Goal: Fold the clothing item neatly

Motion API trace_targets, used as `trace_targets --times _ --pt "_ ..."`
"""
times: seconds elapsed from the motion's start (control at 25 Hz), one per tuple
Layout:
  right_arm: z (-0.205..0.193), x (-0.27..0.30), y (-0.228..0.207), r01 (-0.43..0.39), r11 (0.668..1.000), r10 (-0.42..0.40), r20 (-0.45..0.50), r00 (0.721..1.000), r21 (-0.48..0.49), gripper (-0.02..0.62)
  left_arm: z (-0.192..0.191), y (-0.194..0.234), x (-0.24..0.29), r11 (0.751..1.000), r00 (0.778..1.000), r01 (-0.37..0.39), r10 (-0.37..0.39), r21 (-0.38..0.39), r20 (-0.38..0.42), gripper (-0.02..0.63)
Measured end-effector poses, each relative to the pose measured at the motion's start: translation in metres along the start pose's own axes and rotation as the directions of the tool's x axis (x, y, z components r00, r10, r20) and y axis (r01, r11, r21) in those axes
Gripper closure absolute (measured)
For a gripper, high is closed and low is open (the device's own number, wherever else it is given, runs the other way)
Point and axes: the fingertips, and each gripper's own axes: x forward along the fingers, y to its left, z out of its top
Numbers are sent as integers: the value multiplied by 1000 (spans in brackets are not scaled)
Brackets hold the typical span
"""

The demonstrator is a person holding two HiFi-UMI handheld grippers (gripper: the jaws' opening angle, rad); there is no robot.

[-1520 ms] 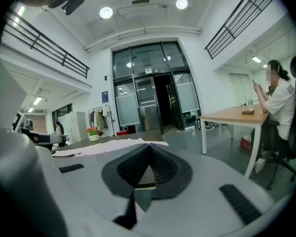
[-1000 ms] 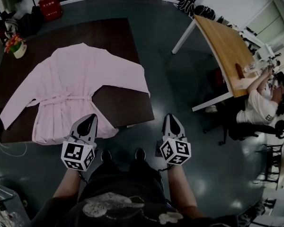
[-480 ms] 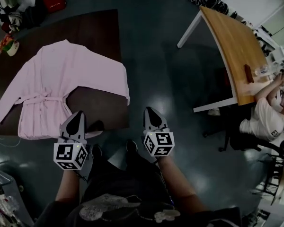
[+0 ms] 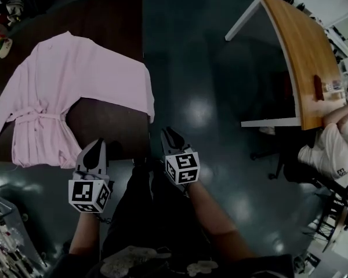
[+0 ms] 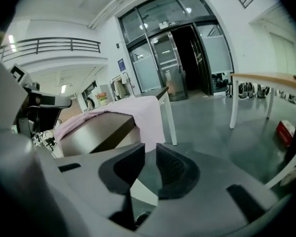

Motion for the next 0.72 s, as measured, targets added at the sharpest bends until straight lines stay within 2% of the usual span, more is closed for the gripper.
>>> trace_targets --times 0.36,0.64,0.72 --pt "-24 59 13 -69 997 67 -92 994 -25 489 -7 19 33 999 999 -1 0 -36 -38 597" --pt "-21 71 5 -10 997 3 -83 997 -82 492 -5 28 39 999 999 -3 1 -42 -46 597" --pt "-16 69 2 -5 997 0 -72 997 -76 538 -4 26 40 999 999 -1 -1 -43 -48 597"
